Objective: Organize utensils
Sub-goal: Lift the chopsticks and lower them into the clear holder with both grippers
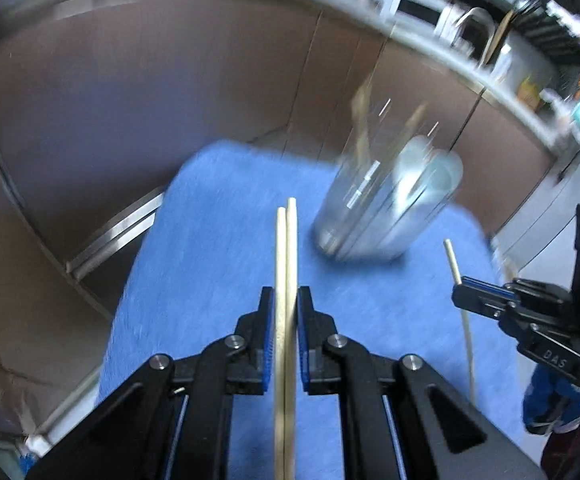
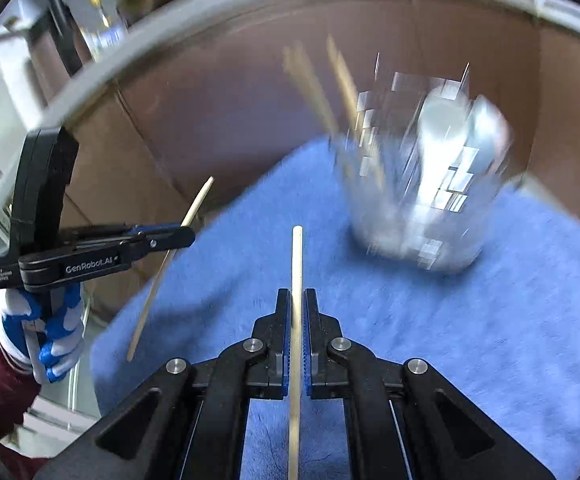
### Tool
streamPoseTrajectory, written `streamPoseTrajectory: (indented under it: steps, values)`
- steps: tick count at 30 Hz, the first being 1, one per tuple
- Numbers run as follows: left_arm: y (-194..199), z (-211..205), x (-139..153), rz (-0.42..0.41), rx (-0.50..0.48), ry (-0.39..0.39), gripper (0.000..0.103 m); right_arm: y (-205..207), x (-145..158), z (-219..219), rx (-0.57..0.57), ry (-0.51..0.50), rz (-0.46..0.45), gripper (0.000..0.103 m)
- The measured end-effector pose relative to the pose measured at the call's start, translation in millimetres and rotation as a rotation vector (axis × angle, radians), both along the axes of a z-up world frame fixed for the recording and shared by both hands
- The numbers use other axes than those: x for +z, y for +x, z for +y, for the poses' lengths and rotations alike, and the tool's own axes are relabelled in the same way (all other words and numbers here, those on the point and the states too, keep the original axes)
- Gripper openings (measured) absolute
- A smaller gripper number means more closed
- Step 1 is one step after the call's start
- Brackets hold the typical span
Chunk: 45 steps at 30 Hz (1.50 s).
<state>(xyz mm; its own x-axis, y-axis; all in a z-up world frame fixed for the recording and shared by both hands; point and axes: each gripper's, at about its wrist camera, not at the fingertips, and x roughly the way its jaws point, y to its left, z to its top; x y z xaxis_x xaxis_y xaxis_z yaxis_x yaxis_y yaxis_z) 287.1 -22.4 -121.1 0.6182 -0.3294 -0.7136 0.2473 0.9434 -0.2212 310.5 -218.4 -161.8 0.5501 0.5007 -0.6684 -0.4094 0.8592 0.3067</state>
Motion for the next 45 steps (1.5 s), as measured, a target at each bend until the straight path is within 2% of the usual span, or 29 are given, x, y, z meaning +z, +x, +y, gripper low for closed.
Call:
streamPoseTrajectory:
  steps: [2, 9, 14, 20, 27, 33, 39, 45]
  values:
    - [-2.1, -6.1, 27.0, -0.069, -0.016, -0.055, 0.009, -1.9, 23.1, -8.2, -0.022, 0.017, -0.073, 0.005]
    - [8.9, -30.3, 114.9, -0.325, -0.056, -0.245, 0.009, -6.2, 114.1, -27.5, -0.111, 0.110, -0.411, 0.005]
    - [35.7, -46.1, 140.3, -0.487, -0.013, -0.363, 0.009, 8.0, 138.9, -34.2, -0.180, 0.197, -0.562, 0.005]
    - [79.2, -63.0, 129.0, -0.600, 0.093, -0.366, 0.009, 44.8, 137.7, -34.7, -0.248, 0.206, -0.660, 0.005]
    - [107.5, -67.9, 86.5, -0.649, 0.151, -0.333, 0.009, 84.7, 105.6, -31.0, -0.277, 0.217, -0.703, 0.005]
    - [107.5, -75.9, 63.4, -0.713, 0.170, -0.300, 0.010, 91.2, 79.6, -33.2, -0.304, 0.203, -0.732, 0.005]
    - [101.0, -87.3, 43.1, -0.774, 0.207, -0.247, 0.010, 96.5, 57.1, -27.9, -0.296, 0.166, -0.712, 0.005]
    - [92.7, -85.7, 31.2, -0.780, 0.217, -0.242, 0.011, 86.7, 47.9, -31.9, -0.289, 0.163, -0.709, 0.006]
